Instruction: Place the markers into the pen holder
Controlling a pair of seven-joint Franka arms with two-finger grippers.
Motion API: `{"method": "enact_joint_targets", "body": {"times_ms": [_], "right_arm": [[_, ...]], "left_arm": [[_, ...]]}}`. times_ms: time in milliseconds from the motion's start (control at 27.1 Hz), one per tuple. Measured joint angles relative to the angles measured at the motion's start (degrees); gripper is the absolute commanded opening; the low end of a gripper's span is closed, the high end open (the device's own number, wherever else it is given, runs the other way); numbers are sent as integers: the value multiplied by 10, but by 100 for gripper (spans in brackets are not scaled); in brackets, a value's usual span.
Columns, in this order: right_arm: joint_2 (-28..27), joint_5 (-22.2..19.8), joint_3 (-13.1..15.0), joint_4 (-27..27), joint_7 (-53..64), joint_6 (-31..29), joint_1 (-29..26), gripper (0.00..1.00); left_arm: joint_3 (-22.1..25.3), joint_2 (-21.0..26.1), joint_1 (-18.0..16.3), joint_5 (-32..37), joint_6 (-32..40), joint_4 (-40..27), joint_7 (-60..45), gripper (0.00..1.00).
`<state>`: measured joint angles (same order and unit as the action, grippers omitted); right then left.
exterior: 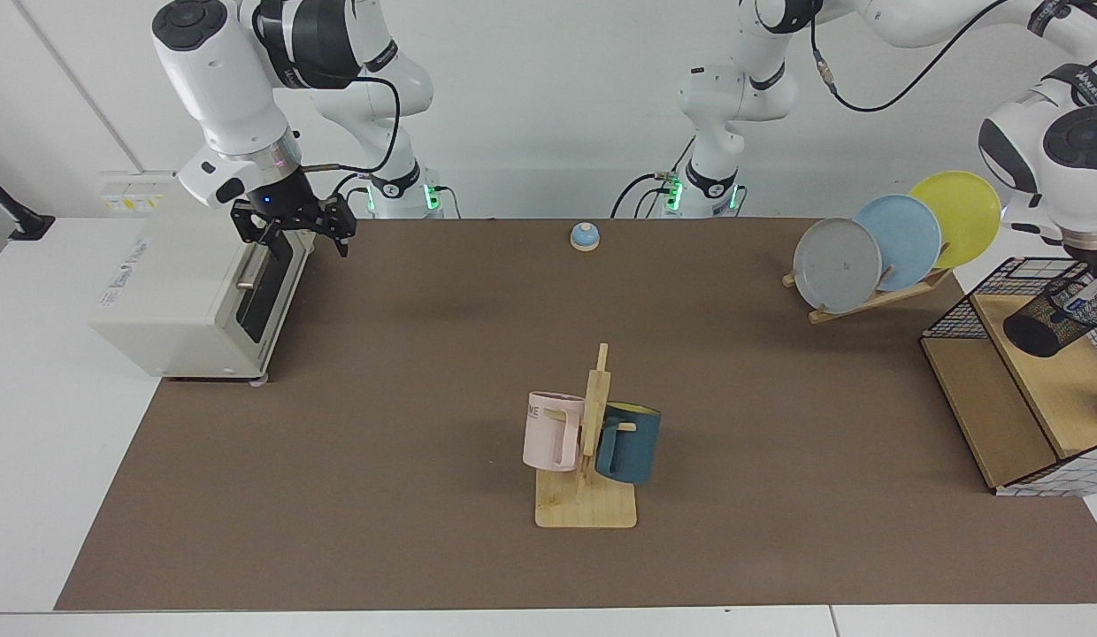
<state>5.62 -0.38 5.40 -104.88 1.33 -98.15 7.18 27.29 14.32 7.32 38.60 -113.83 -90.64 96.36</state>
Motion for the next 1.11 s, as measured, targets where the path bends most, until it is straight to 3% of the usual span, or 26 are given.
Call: {"method": "enact_joint_targets", "body": {"times_ms": [296,333,370,406,813,1109], "right_arm": [[0,0,2,0,0,5,0,100],[0,0,2,0,0,5,0,100],[0,0,2,0,0,5,0,100],[0,0,2,0,0,5,0,100],[0,-7,1,0,0,6,0,100],[0,-7,1,0,1,6,0,100]], "left_arm": [[-1,9,0,-20,1,-3,-2,0],[-1,10,0,-20,1,-3,-3,21],[-1,10,0,-20,1,-3,-4,69],[-1,10,0,-20,1,-4,-4,100],[-5,11,4,-20,3,2,-10,100],[-9,10,29,-20,38,26,-33,100]]}}
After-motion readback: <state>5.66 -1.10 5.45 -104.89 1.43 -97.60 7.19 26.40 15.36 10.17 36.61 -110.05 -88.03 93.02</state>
